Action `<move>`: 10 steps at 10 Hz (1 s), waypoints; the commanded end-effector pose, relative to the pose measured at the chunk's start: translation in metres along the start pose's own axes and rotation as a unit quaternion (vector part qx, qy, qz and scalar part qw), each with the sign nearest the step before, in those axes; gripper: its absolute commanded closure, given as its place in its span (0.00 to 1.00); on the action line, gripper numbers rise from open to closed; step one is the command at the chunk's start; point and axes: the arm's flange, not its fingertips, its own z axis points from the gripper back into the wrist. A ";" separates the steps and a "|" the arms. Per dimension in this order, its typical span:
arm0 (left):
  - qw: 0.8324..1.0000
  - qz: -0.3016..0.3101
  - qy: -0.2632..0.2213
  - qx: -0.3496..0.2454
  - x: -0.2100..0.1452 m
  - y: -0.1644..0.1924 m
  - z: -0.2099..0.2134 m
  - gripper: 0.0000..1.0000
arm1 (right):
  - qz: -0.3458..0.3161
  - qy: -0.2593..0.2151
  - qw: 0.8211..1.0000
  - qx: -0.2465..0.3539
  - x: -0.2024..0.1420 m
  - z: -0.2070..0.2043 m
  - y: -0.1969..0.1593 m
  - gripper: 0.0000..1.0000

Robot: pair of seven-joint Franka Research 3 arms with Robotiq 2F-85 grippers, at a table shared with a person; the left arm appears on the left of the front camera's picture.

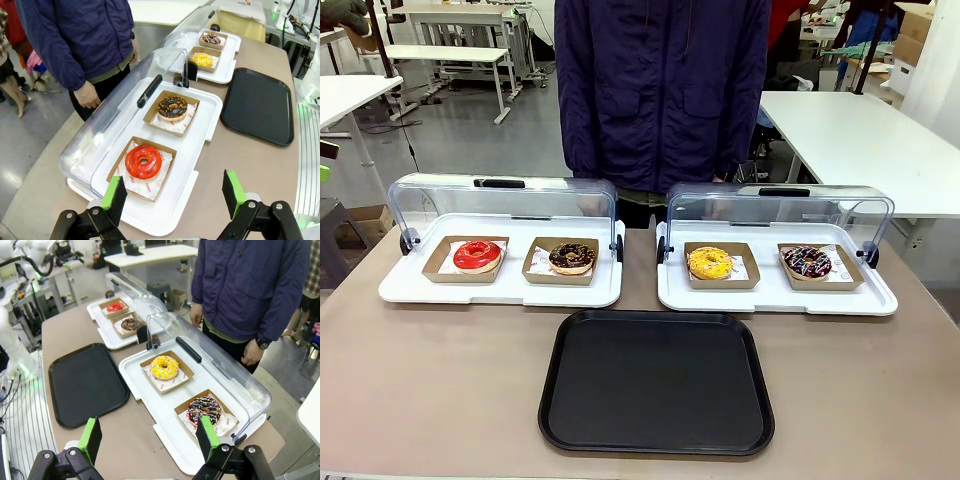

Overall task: Move the second donut from the left to the tray.
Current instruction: Pick up the Paper togo box containing the Donut indicated by the person and place it on the Handle tray.

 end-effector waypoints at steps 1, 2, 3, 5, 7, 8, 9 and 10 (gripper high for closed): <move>1.000 -0.004 -0.003 -0.004 0.002 -0.001 0.000 0.00 | 0.011 -0.012 1.000 0.000 0.001 -0.002 -0.002 0.00; 1.000 -0.004 -0.003 -0.004 0.002 -0.001 0.000 0.00 | 0.011 -0.012 1.000 0.000 0.001 -0.002 -0.002 0.00; 1.000 -0.004 -0.003 -0.004 0.002 -0.001 0.000 0.00 | 0.011 -0.012 1.000 0.000 0.001 -0.002 -0.002 0.00; 1.000 -0.004 -0.003 -0.004 0.002 -0.001 0.000 0.00 | 0.011 -0.012 1.000 0.000 0.001 -0.002 -0.002 0.00; 1.000 -0.004 -0.003 -0.004 0.002 -0.001 0.000 0.00 | 0.011 -0.012 1.000 0.000 0.001 -0.002 -0.002 0.00; 1.000 -0.004 -0.003 -0.004 0.002 -0.001 0.000 0.00 | 0.011 -0.012 1.000 0.000 0.001 -0.002 -0.002 0.00; 1.000 -0.004 -0.003 -0.004 0.002 -0.001 0.000 0.00 | 0.011 -0.012 1.000 0.000 0.001 -0.002 -0.002 0.00; 1.000 -0.004 -0.003 -0.004 0.002 -0.001 0.000 0.00 | 0.011 -0.012 1.000 0.000 0.001 -0.002 -0.002 0.00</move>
